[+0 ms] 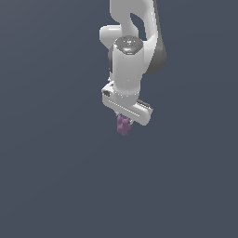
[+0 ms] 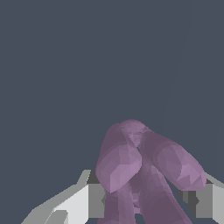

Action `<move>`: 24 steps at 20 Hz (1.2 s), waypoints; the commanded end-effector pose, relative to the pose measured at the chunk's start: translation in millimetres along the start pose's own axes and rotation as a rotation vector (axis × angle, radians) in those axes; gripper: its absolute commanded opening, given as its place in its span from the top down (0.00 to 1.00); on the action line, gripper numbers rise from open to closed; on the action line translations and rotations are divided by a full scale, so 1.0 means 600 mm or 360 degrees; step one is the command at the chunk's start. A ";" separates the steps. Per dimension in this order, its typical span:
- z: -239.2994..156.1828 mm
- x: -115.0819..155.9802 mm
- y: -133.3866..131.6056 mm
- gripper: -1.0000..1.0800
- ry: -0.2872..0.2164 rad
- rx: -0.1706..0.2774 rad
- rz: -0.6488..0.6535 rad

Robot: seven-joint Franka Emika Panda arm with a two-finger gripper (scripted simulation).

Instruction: Pick up the object and move it to a goal position.

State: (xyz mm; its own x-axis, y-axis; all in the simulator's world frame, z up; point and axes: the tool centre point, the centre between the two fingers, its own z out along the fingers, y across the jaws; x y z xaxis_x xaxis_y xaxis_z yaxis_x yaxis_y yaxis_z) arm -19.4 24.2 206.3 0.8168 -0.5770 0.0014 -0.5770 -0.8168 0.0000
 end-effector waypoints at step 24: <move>-0.300 0.101 -0.089 1.00 -0.0001 0.0000 -0.0001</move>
State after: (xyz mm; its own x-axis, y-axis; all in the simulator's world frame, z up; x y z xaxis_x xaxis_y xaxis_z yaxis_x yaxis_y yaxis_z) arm 57.5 32.6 379.7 0.8173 -0.5763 0.0009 -0.5763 -0.8173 -0.0001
